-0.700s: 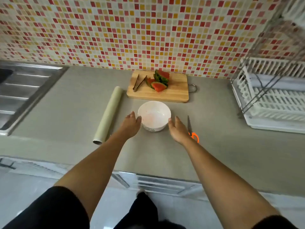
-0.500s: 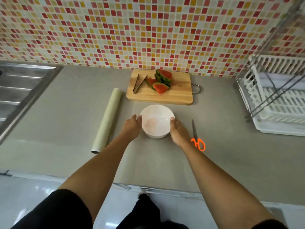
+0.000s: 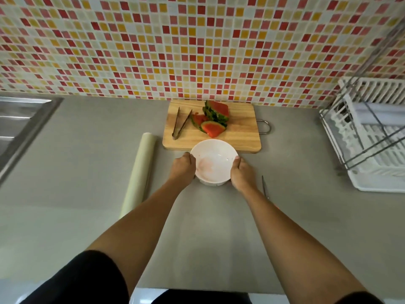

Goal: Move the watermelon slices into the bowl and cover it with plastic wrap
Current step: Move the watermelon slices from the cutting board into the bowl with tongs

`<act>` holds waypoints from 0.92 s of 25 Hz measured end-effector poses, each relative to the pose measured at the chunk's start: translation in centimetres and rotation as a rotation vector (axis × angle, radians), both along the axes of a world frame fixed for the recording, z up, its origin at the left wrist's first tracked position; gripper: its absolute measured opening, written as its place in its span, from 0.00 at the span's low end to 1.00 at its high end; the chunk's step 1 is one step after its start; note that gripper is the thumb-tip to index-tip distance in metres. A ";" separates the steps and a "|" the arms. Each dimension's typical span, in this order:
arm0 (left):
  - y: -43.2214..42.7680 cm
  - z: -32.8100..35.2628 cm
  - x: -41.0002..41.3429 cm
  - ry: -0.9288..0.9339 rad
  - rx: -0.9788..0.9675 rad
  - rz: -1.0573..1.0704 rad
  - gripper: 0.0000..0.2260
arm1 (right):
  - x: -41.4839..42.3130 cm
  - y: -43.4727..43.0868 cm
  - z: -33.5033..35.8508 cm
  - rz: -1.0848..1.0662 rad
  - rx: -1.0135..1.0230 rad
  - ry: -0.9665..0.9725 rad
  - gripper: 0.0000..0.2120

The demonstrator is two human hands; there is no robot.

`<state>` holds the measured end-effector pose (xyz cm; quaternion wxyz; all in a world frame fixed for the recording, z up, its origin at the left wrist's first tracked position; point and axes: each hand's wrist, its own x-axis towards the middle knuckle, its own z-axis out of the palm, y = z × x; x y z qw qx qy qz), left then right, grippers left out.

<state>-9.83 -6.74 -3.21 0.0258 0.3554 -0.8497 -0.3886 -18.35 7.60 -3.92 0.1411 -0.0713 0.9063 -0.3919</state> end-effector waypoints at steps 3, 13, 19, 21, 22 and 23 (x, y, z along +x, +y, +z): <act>-0.1 -0.4 -0.1 0.016 -0.007 0.001 0.18 | -0.2 -0.1 -0.4 -0.006 0.012 0.009 0.20; -9.0 -0.4 -8.5 -0.269 -0.494 0.003 0.22 | -0.3 0.1 -1.5 0.000 -0.042 0.046 0.20; -10.3 -2.1 -10.4 -0.370 -0.440 0.020 0.19 | -0.7 -0.2 -2.2 -0.017 -0.027 0.074 0.19; -10.5 -2.3 -10.5 -0.359 -0.455 0.029 0.16 | -0.7 -0.2 -2.3 -0.017 -0.021 0.083 0.19; -10.7 -2.1 -10.6 -0.339 -0.450 0.043 0.16 | -0.7 -0.2 -2.3 -0.019 -0.016 0.086 0.19; -10.8 -1.7 -10.7 -0.289 -0.397 0.075 0.16 | -0.7 -0.2 -2.3 -0.020 -0.012 0.091 0.20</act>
